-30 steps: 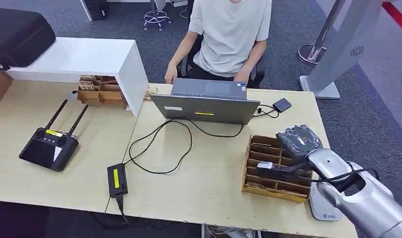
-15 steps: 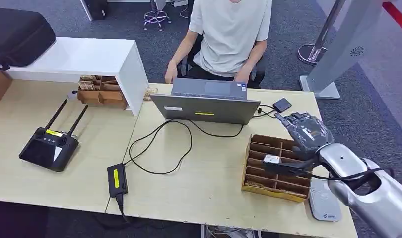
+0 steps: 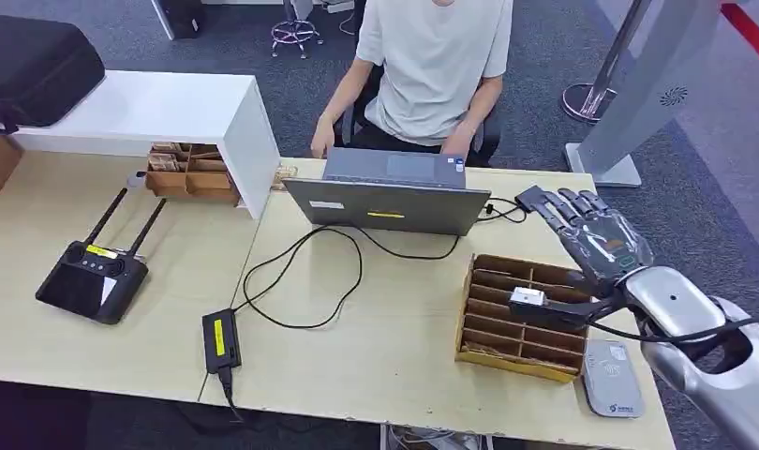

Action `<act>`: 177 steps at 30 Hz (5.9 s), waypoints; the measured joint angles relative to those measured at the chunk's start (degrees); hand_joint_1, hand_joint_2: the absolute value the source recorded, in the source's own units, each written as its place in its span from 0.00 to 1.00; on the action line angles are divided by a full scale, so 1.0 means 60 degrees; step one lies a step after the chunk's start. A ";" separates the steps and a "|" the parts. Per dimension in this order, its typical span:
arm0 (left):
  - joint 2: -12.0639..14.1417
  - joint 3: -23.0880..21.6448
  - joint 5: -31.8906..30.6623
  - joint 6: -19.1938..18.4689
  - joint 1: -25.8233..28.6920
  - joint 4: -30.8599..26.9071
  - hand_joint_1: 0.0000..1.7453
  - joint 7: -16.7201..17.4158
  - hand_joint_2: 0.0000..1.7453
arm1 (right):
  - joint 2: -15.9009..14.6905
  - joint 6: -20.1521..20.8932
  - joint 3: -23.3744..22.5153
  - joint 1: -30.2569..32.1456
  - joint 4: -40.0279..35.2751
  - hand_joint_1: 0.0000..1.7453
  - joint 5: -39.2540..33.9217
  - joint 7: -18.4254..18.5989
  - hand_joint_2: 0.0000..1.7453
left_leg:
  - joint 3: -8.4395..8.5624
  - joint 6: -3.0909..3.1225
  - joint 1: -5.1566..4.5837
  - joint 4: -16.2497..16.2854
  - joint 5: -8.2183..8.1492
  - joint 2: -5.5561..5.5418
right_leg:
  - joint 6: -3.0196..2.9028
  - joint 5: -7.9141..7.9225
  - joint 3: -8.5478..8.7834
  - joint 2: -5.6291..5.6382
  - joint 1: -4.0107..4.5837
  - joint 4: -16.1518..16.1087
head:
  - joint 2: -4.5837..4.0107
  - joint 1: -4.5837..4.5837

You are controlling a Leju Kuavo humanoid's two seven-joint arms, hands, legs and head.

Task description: Pass the card to the sensor for recognition and then transmit it.

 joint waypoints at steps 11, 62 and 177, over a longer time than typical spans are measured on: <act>-0.0033 0.0124 0.0091 0.0000 -0.0006 -0.0026 0.00 -0.0102 1.00 | -0.0572 0.0058 -0.0320 0.0410 -0.0313 0.00 -0.0248 0.0117 1.00 | -0.0003 0.0002 -0.0001 0.0000 -0.0002 -0.0001 | 0.0000 0.0000 0.0000 -0.0001 0.0000 -0.0004 | 0.0000 0.0000; -0.0211 0.0911 0.0259 0.0040 -0.0097 -0.0197 0.00 -0.0317 1.00 | -0.2018 0.1701 0.0015 0.0412 -0.1730 0.00 -0.1242 0.0270 1.00 | -0.0011 0.0003 0.0005 0.0001 -0.0007 0.0004 | 0.0000 0.0000 0.0001 -0.0001 0.0006 -0.0002 | 0.0000 -0.0004; -0.0372 0.1741 -0.1089 0.0000 -0.0125 -0.0291 0.00 -0.0095 1.00 | 0.1431 0.0623 0.1199 -0.0867 0.2153 0.00 -0.0226 -0.0058 1.00 | -0.0015 0.0000 0.0021 0.0010 -0.0002 0.0024 | -0.0013 0.0012 0.0000 0.0008 0.0025 -0.0003 | 0.0000 0.0000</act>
